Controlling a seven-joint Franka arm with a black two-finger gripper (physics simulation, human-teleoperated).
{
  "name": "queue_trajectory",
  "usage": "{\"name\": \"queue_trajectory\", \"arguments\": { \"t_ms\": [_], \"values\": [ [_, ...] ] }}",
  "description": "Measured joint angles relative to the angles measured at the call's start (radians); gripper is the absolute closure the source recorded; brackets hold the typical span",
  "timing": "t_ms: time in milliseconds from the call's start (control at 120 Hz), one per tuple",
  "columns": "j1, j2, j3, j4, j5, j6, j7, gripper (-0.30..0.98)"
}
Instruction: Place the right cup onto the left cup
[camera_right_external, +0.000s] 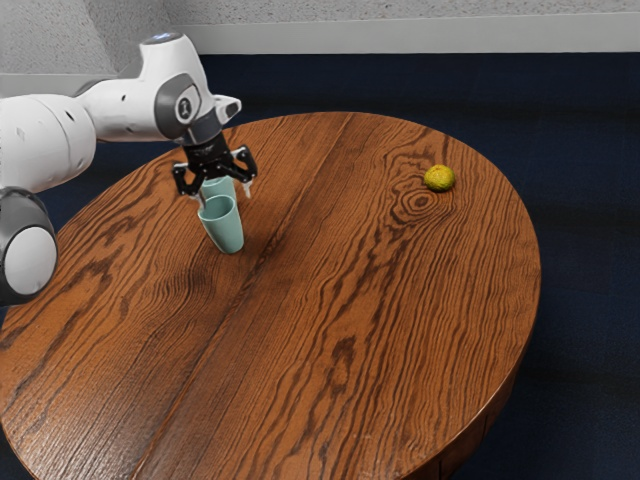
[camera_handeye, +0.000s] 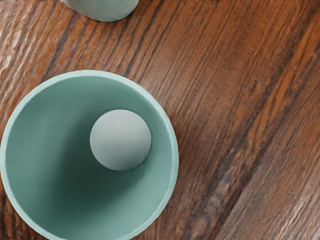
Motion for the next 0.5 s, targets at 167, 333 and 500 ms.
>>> {"name": "queue_trajectory", "arguments": {
  "t_ms": [167,333,500],
  "values": [
    [-0.001,0.036,-0.001,0.018,-0.002,0.027,-0.056,0.02],
    [0.0,0.055,-0.002,0.005,-0.005,0.051,-0.098,0.08],
    [-0.001,0.059,-0.002,-0.004,-0.006,0.063,-0.13,0.34]
  ]
}}
